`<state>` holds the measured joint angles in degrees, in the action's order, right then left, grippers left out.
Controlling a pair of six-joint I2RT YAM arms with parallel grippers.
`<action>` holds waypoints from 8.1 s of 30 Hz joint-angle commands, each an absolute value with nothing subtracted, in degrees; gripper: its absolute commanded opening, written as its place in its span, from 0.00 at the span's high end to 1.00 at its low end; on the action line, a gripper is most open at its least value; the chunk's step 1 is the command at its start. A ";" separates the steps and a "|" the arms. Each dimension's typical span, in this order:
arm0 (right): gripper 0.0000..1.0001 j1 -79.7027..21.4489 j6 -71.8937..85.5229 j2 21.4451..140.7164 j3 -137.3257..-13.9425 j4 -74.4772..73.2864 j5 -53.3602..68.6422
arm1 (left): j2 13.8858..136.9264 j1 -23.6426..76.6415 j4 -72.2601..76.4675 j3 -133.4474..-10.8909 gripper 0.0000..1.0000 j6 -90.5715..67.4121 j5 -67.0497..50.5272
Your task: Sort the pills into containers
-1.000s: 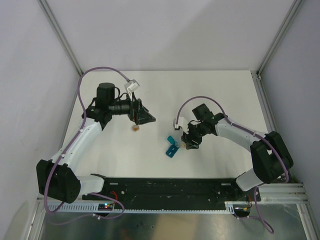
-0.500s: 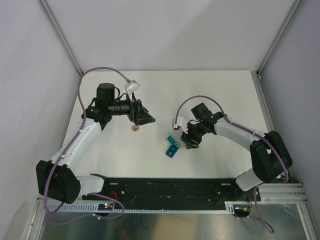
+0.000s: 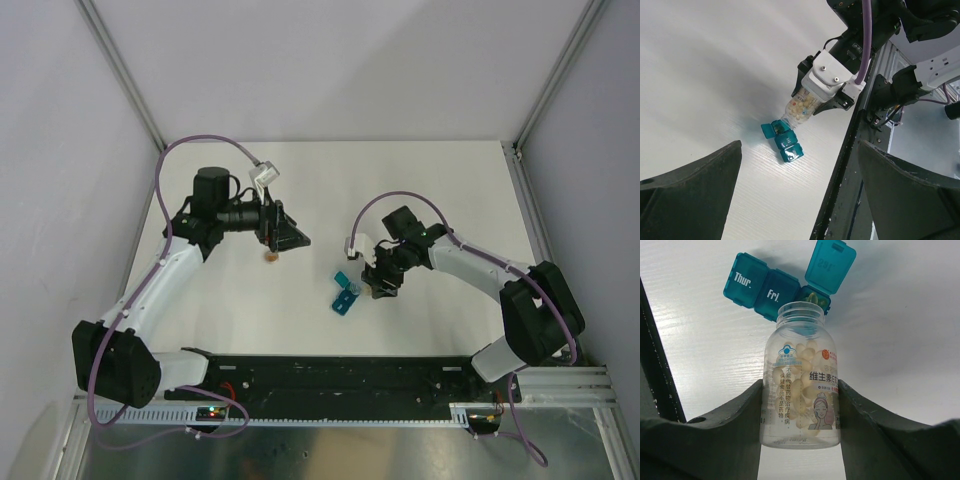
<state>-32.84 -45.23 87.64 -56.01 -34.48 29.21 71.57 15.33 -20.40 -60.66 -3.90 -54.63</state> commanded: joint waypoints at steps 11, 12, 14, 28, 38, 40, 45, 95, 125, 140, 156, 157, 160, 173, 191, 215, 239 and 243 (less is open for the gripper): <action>1.00 -32.63 -43.03 83.83 -57.88 -32.40 32.05 | 70.69 14.94 -20.36 -60.34 0.00 -1.64 -54.17; 1.00 -32.62 -42.92 83.62 -57.85 -32.37 32.11 | 70.72 14.94 -20.42 -60.36 0.00 -1.61 -54.11; 1.00 -32.50 -42.72 83.26 -57.79 -32.29 32.33 | 70.83 14.94 -20.44 -60.42 0.00 -1.55 -54.02; 1.00 -31.77 -40.93 80.73 -56.11 -29.84 34.39 | 72.15 14.99 -20.57 -60.65 0.00 -1.13 -53.28; 1.00 -30.09 -37.79 76.57 -54.95 -27.47 38.65 | 73.35 14.99 -20.65 -60.98 0.00 -0.94 -52.79; 1.00 -29.89 -36.45 75.20 -54.83 -26.82 39.94 | 73.69 14.95 -20.65 -61.13 0.00 -1.00 -52.79; 1.00 -29.61 -32.04 69.93 -54.93 -23.94 42.72 | 74.77 15.01 -20.58 -61.64 0.00 -1.52 -52.49; 1.00 -32.12 -20.38 70.23 -67.33 -21.24 44.33 | 74.77 30.14 -20.65 -72.86 0.04 -14.89 -56.96; 1.00 -32.63 -22.25 72.15 -65.28 -22.66 44.07 | 72.42 30.13 -20.64 -71.09 0.02 -13.00 -52.72; 1.00 -31.79 -24.46 67.98 -65.13 -27.21 44.35 | 70.38 18.82 -26.57 -66.40 0.00 -1.48 -35.10; 1.00 -27.86 -23.67 61.78 -63.11 -28.43 46.21 | 84.36 18.13 -34.80 -66.94 0.00 12.25 -5.55; 1.00 -27.64 -23.61 61.70 -62.97 -28.58 46.26 | 86.12 18.16 -35.11 -67.48 0.00 12.89 -4.58; 1.00 -27.01 -23.39 61.42 -62.52 -29.20 46.60 | 90.57 18.06 -35.72 -68.74 0.00 14.36 -2.45; 1.00 -26.44 -22.74 59.45 -59.31 -28.64 45.49 | 103.04 18.02 -38.05 -73.82 0.13 15.62 -3.25; 1.00 -26.21 -22.50 60.09 -58.10 -28.06 45.97 | 108.52 18.19 -40.74 -75.54 0.36 15.96 -6.12; 1.00 -25.75 -22.41 60.02 -57.22 -27.56 46.55 | 110.72 18.65 -41.31 -76.77 0.52 16.30 -7.75; 1.00 -27.46 -25.16 62.86 -62.50 -31.36 46.93 | 86.92 19.04 -45.07 -70.68 1.00 15.75 -33.73; 1.00 -28.76 -26.49 64.62 -65.63 -33.75 46.71 | 81.07 19.86 -46.90 -72.05 1.00 17.63 -38.26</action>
<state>-27.55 -24.34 63.55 -60.51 -31.99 45.56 87.00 18.98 -44.58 -71.02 15.55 -29.36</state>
